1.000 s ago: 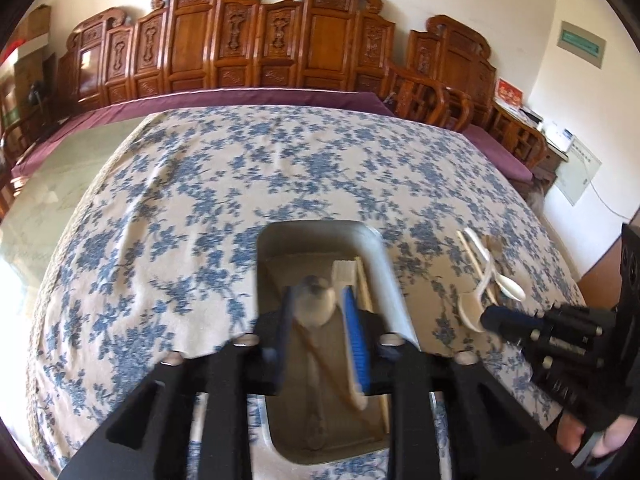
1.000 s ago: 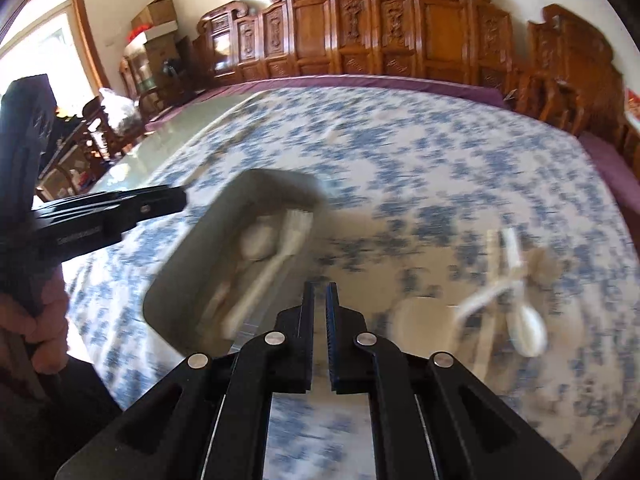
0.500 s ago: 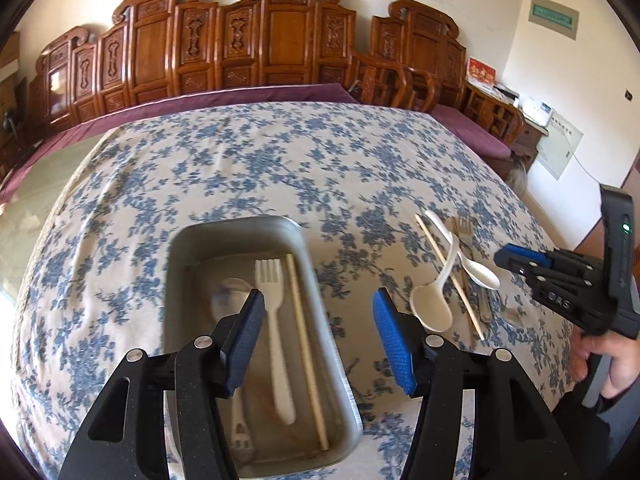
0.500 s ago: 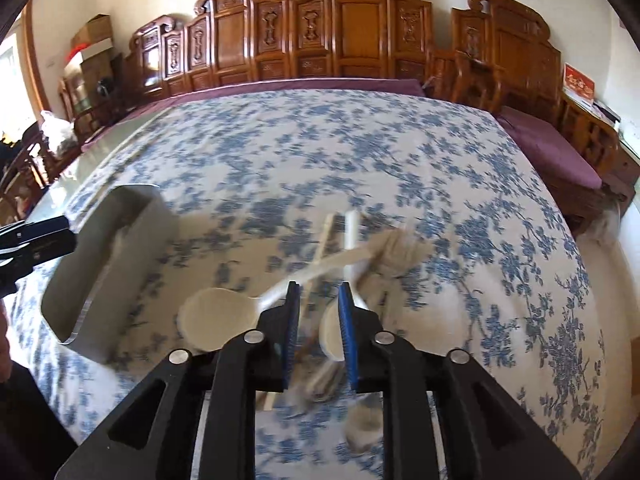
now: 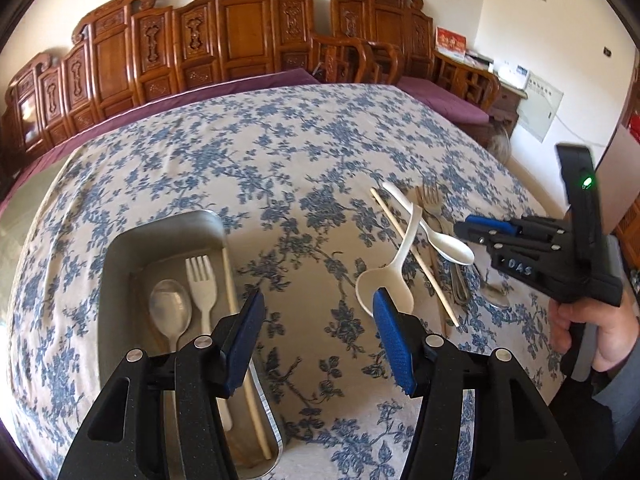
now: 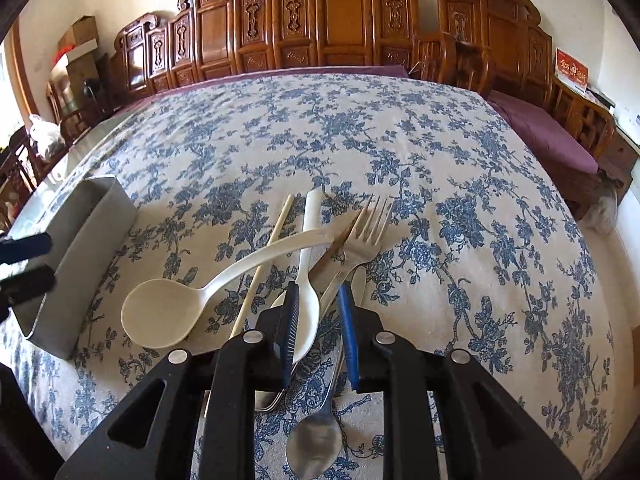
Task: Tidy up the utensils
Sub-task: 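Grasp the white plastic ladle handle with the left tool while the right tool grasps a white plastic spoon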
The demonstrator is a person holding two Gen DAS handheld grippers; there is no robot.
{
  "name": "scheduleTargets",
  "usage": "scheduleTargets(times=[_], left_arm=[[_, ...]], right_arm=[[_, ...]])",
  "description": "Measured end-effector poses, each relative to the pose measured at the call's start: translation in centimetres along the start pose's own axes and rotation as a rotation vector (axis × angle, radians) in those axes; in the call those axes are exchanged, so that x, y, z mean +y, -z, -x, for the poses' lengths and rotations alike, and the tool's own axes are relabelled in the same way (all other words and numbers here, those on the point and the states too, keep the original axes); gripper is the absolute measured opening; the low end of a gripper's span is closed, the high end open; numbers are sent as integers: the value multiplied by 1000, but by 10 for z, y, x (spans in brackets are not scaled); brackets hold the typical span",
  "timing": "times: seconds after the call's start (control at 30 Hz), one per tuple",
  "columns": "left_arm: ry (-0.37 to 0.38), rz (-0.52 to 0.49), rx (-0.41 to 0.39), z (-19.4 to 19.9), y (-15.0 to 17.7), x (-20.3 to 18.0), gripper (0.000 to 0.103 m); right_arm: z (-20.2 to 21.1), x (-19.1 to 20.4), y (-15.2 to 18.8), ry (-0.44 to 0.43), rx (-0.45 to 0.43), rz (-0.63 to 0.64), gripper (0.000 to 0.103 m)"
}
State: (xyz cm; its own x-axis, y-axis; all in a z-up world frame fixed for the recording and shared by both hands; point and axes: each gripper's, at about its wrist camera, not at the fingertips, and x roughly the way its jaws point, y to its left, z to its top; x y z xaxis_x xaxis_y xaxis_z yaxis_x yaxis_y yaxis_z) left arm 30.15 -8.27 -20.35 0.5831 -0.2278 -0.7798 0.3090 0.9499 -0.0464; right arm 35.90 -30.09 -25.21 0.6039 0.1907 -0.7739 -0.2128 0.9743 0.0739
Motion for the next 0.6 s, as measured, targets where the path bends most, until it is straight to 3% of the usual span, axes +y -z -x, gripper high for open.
scheduleTargets(times=[0.13, 0.33, 0.6], left_arm=[[21, -10, 47, -16, -8, -9, 52], [76, 3, 112, -50, -22, -18, 42], [71, 18, 191, -88, -23, -24, 29]], right_arm=[[3, -4, -1, -17, -6, -12, 22], [6, -5, 1, -25, -11, -11, 22], [5, -4, 1, -37, -8, -9, 22]])
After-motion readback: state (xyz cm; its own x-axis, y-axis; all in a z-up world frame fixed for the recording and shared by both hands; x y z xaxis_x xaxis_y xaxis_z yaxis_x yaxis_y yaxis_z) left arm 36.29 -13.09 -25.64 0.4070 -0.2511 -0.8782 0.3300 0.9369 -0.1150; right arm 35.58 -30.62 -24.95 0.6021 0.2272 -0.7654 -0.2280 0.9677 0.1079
